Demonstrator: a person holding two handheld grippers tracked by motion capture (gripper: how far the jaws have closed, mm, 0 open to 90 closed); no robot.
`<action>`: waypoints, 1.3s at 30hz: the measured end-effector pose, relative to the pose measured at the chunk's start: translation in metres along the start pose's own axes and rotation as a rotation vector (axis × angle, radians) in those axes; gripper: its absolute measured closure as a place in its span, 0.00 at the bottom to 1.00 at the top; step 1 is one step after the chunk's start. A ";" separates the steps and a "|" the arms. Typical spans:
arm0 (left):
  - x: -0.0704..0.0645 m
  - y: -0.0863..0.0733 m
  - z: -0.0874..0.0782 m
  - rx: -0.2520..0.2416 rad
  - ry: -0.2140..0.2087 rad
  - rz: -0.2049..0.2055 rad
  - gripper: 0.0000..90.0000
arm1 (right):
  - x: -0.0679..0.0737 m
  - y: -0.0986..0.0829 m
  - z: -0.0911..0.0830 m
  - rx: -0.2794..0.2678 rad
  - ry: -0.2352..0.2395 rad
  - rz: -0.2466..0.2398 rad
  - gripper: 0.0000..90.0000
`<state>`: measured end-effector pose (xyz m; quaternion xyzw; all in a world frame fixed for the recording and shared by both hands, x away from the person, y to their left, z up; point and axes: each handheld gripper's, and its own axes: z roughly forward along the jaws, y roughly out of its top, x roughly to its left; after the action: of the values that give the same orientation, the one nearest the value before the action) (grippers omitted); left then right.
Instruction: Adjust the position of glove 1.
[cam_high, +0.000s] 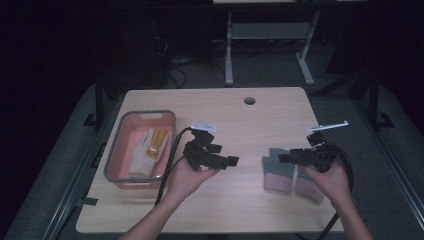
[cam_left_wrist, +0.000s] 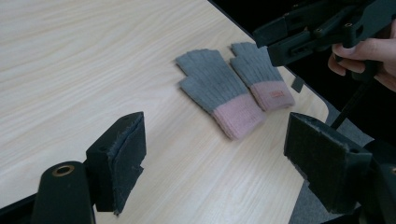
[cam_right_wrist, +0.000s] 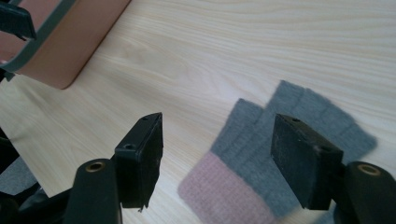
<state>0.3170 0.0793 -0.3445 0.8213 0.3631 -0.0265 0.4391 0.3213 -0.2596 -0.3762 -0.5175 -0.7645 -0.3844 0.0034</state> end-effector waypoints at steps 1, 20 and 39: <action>0.000 0.000 0.001 0.003 0.000 0.008 0.23 | -0.002 -0.002 0.000 0.002 -0.009 -0.003 0.37; -0.020 -0.005 0.039 0.011 -0.042 0.032 0.23 | -0.050 -0.048 -0.002 0.049 -0.140 0.063 0.41; -0.033 -0.012 0.077 0.092 -0.076 0.062 0.24 | -0.061 -0.077 0.005 0.106 -0.327 0.034 0.54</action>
<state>0.3066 0.0077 -0.3878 0.8500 0.3189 -0.0605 0.4148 0.2909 -0.3172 -0.4492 -0.5851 -0.7652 -0.2540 -0.0874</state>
